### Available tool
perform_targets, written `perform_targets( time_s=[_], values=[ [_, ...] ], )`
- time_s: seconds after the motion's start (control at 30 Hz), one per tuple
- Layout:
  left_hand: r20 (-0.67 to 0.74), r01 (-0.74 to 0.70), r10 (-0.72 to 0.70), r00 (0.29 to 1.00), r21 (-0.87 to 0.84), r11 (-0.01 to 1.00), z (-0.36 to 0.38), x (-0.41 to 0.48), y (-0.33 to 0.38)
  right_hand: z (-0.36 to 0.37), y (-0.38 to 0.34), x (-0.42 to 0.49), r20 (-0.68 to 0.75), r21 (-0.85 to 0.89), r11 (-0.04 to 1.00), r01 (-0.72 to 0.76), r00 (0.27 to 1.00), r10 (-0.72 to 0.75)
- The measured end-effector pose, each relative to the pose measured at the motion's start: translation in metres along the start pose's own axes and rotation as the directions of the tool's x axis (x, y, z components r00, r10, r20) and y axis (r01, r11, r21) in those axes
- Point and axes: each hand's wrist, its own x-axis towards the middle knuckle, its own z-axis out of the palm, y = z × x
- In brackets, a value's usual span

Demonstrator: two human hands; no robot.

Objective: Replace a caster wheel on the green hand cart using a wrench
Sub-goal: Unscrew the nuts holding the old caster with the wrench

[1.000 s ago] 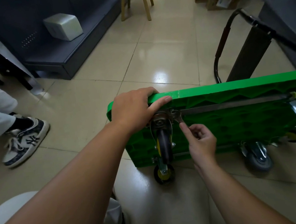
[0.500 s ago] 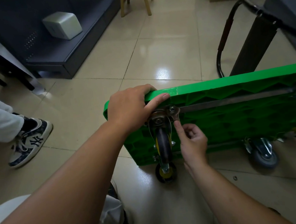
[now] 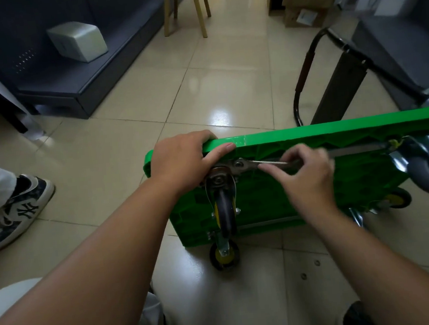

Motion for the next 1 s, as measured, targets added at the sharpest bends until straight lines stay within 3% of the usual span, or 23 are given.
perform_targets(
  time_s=[0.07, 0.13, 0.23, 0.3, 0.37, 0.4, 0.47, 0.53, 0.57, 0.6, 0.63, 0.7, 0.77, 1.0],
  values=[
    [0.005, 0.006, -0.006, 1.000, -0.019, 1.000, -0.001, -0.001, 0.000, -0.024, -0.023, 0.020, 0.026, -0.266, 0.920, 0.286, 0.957, -0.290],
    [0.002, 0.005, -0.005, 1.000, -0.025, 1.000, -0.001, -0.002, 0.001, -0.039, -0.049, 0.034, 0.147, -0.443, 0.735, 0.513, 0.850, -0.505],
    [0.005, 0.007, -0.007, 1.000, -0.020, 1.000, -0.001, -0.003, 0.002, -0.041, -0.081, 0.038, 0.345, -0.640, 0.378, 0.669, 0.689, -0.637],
    [0.008, 0.008, -0.008, 1.000, -0.017, 1.000, -0.002, -0.003, 0.002, -0.039, -0.095, 0.033, 0.405, -0.697, 0.238, 0.676, 0.646, -0.647],
    [0.011, 0.011, -0.011, 1.000, -0.013, 1.000, -0.003, -0.002, 0.002, -0.043, -0.096, 0.031, 0.391, -0.693, 0.260, 0.672, 0.653, -0.648],
    [0.013, 0.013, -0.013, 1.000, -0.014, 1.000, -0.003, -0.002, 0.002, -0.047, -0.091, 0.031, 0.367, -0.667, 0.330, 0.669, 0.679, -0.635],
    [0.013, 0.012, -0.012, 1.000, -0.018, 1.000, -0.003, -0.003, 0.001, -0.058, -0.077, 0.031, 0.287, -0.541, 0.594, 0.595, 0.795, -0.534],
    [0.009, 0.005, -0.004, 1.000, -0.019, 1.000, -0.003, -0.003, 0.001, -0.067, -0.061, 0.028, 0.215, -0.183, 0.924, 0.335, 0.931, -0.294],
    [0.009, 0.003, -0.003, 1.000, -0.020, 1.000, -0.003, -0.003, 0.001, -0.065, -0.053, 0.023, 0.198, 0.126, 0.984, 0.127, 0.968, -0.151],
    [0.006, 0.002, -0.002, 1.000, -0.020, 1.000, -0.003, -0.003, 0.001, -0.060, -0.046, 0.016, 0.191, 0.439, 0.895, -0.077, 0.982, -0.009],
    [0.003, 0.001, -0.001, 1.000, -0.019, 1.000, -0.003, -0.003, 0.001, -0.050, -0.037, 0.008, 0.196, 0.638, 0.733, -0.236, 0.970, 0.141],
    [-0.002, 0.002, -0.002, 1.000, -0.015, 1.000, -0.002, -0.004, 0.001, -0.020, -0.022, -0.010, 0.227, 0.752, 0.528, -0.395, 0.907, 0.355],
    [-0.011, 0.003, -0.003, 1.000, -0.013, 1.000, -0.002, -0.003, 0.001, 0.011, -0.012, -0.029, 0.229, 0.752, 0.498, -0.432, 0.880, 0.416],
    [-0.033, -0.004, 0.005, 0.999, 0.006, 1.000, -0.001, -0.003, 0.001, 0.063, 0.009, -0.056, 0.236, 0.689, 0.553, -0.468, 0.867, 0.440]
  ],
)
